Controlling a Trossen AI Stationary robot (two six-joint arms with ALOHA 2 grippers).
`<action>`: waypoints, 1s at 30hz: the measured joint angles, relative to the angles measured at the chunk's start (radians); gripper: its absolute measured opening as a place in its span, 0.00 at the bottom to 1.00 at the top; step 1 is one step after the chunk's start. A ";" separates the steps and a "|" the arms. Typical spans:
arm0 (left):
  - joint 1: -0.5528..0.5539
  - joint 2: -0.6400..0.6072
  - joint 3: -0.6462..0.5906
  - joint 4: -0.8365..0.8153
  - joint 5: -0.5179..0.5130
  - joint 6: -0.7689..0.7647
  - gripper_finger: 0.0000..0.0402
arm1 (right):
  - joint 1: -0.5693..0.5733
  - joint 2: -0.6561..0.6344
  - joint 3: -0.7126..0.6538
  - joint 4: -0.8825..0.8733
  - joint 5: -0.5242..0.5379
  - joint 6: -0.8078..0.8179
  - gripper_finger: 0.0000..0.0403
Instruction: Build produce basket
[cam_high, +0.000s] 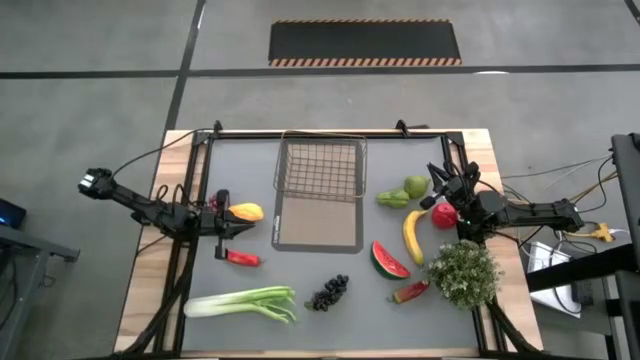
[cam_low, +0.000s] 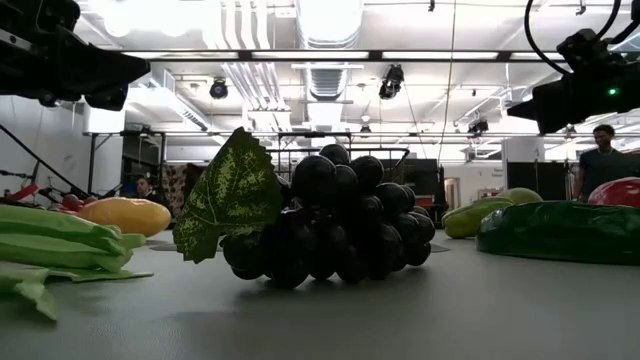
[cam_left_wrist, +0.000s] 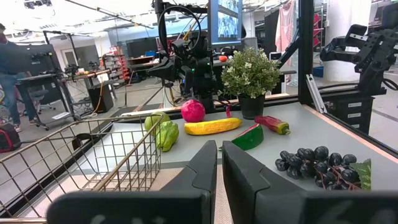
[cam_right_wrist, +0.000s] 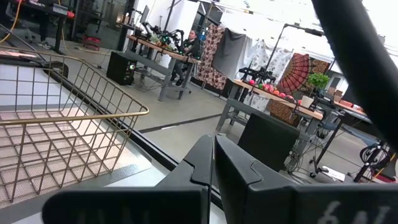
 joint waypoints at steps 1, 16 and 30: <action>0.000 0.000 0.000 0.000 0.000 0.000 0.02 | 0.000 0.000 0.000 0.000 0.000 0.000 0.02; 0.000 0.000 0.000 0.000 0.000 0.000 0.02 | 0.000 0.000 0.000 0.000 0.000 -0.001 0.02; 0.000 0.016 0.000 0.238 0.004 -0.048 0.02 | 0.000 0.000 0.000 0.009 -0.204 0.187 0.02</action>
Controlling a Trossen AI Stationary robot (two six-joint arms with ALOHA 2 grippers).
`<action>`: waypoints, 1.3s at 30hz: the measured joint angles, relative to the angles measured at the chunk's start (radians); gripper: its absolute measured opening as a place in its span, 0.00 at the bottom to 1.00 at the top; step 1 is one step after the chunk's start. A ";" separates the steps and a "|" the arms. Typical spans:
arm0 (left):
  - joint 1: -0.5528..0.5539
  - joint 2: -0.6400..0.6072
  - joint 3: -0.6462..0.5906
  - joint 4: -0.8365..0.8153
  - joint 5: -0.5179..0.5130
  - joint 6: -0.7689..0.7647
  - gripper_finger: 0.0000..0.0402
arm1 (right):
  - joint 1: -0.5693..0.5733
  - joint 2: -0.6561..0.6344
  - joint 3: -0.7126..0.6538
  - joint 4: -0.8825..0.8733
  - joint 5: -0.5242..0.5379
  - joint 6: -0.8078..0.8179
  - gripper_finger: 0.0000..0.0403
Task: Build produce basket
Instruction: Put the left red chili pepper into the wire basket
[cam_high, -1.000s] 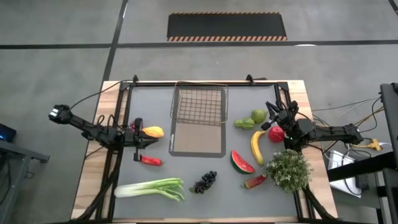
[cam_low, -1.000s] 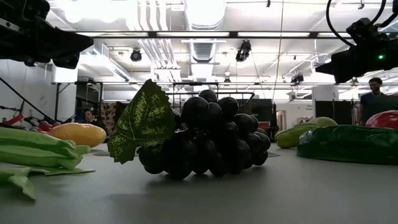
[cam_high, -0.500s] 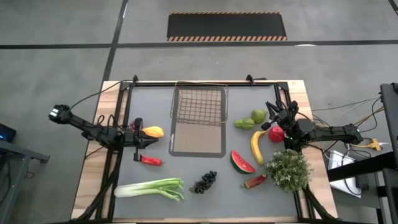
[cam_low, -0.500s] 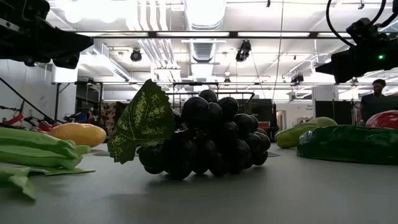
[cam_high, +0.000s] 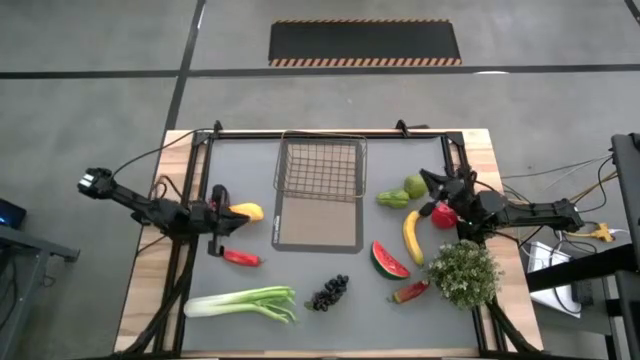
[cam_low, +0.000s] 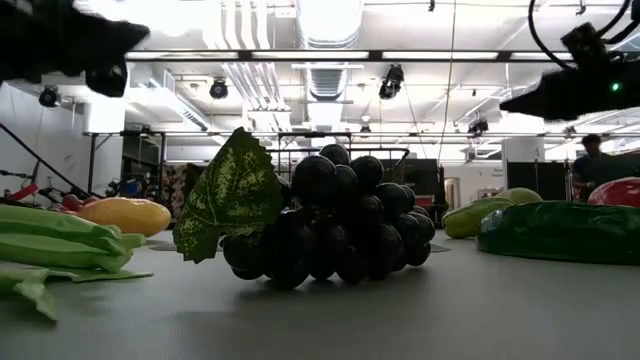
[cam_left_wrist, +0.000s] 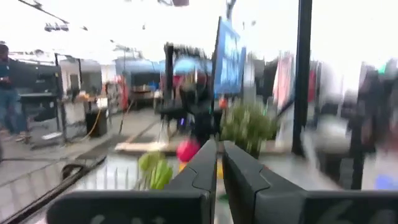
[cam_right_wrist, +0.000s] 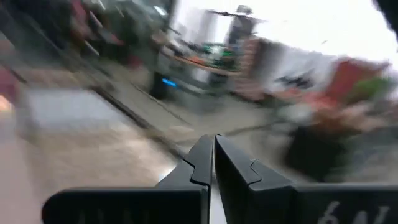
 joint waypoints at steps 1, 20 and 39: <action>0.000 0.004 0.000 0.042 0.000 -0.005 0.02 | 0.000 0.000 0.000 0.009 -0.028 0.107 0.02; 0.000 0.112 0.014 0.396 -0.013 -0.059 0.02 | 0.000 0.000 0.000 0.030 -0.016 0.435 0.02; 0.001 0.432 0.273 0.255 -0.176 -0.197 0.02 | 0.000 0.149 0.000 0.654 -0.539 0.034 0.02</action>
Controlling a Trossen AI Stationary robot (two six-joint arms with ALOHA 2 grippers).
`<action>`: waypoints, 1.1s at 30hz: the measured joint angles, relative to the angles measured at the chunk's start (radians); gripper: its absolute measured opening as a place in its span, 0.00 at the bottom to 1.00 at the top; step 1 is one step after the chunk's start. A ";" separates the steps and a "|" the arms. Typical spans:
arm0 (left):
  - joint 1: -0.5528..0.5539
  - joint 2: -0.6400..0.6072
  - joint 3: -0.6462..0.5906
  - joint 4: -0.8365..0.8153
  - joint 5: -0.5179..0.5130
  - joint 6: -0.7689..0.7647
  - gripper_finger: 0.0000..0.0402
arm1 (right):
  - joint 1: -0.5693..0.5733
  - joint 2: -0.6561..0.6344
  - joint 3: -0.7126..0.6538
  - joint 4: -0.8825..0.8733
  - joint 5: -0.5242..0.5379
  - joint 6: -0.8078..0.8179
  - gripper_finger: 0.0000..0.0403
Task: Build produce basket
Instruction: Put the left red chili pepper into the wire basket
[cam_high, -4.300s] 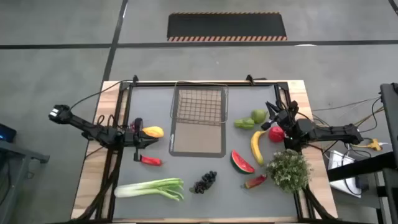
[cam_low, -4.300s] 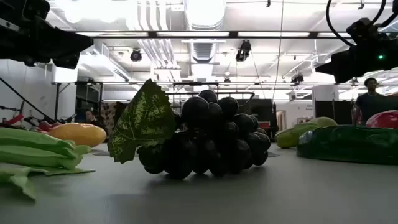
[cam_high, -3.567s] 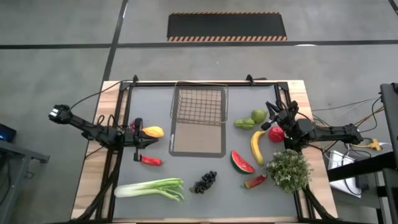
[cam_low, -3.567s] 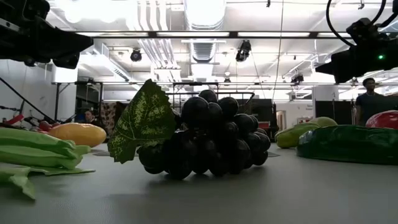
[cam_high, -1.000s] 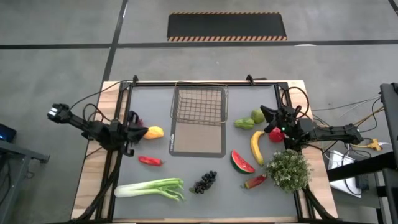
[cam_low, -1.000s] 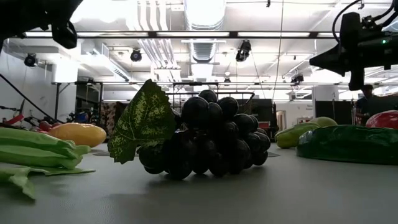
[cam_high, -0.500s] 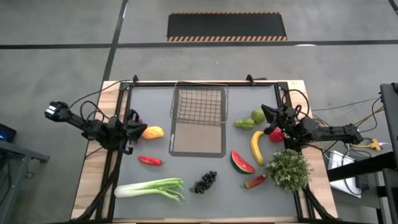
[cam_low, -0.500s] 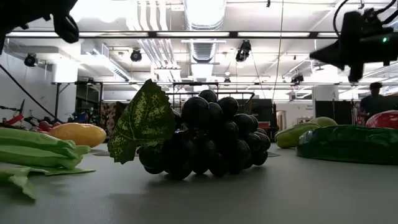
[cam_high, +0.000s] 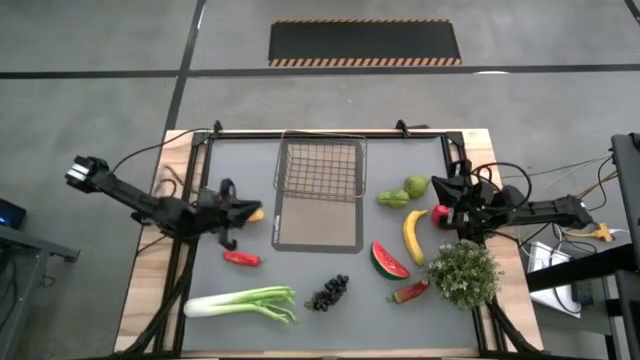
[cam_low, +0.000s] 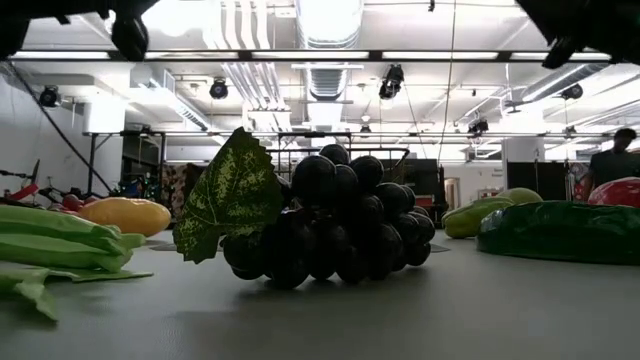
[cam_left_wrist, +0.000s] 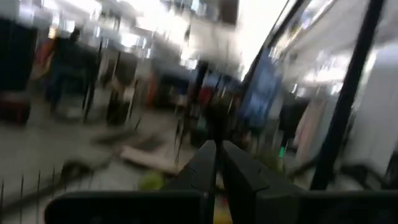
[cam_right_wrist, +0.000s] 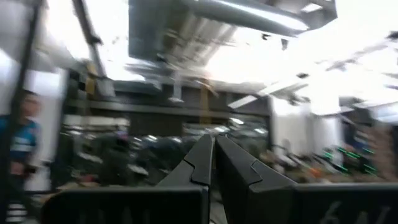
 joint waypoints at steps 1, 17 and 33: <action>0.000 0.021 0.017 -0.051 -0.001 -0.033 0.02 | 0.000 0.026 0.000 0.038 -0.027 0.003 0.02; -0.001 0.320 0.452 -1.321 0.459 -0.729 0.02 | 0.000 0.301 0.018 0.159 0.100 -0.051 0.02; 0.000 0.536 0.510 -1.603 0.666 -0.676 0.28 | 0.000 0.328 0.020 0.147 0.127 -0.090 0.02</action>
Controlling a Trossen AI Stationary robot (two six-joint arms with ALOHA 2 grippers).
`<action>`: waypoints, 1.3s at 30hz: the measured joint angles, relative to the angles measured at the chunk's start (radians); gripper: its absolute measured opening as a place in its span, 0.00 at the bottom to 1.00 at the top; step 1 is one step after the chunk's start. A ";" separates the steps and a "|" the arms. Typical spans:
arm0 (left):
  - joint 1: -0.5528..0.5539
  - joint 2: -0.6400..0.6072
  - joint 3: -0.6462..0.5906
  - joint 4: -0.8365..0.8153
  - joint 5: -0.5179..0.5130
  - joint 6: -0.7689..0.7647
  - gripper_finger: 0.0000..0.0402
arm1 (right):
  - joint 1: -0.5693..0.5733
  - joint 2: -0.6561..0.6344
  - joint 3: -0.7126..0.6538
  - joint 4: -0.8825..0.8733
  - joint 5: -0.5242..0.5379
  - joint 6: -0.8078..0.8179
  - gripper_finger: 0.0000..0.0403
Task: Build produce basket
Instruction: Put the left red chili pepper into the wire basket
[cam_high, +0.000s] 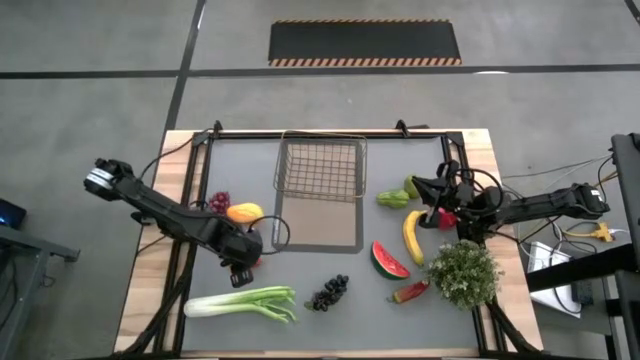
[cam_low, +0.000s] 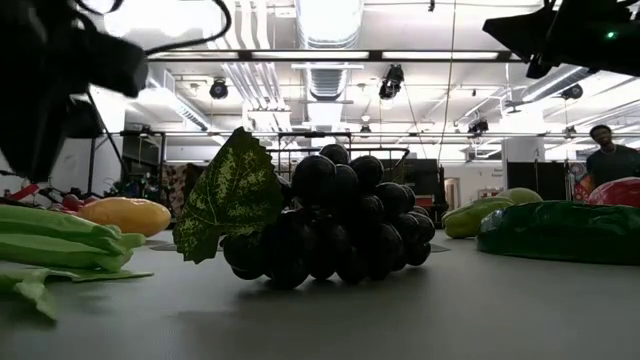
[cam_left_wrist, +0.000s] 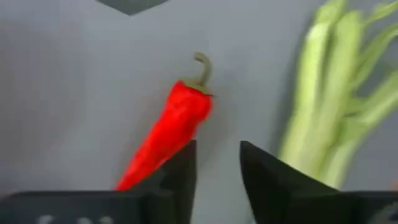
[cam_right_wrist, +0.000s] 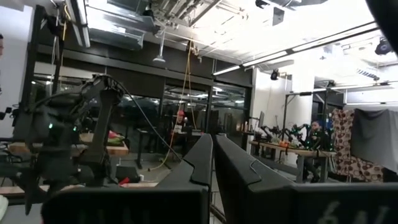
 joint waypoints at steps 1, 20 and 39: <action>0.000 0.019 -0.001 0.000 -0.008 0.030 0.32 | 0.000 0.000 0.000 -0.004 0.000 0.000 0.02; -0.001 0.267 -0.001 -0.012 -0.046 0.261 0.45 | 0.000 0.000 0.001 -0.054 0.000 0.007 0.02; 0.081 0.040 0.171 0.172 -0.572 0.382 0.18 | 0.000 0.000 0.000 -0.160 0.000 0.003 0.02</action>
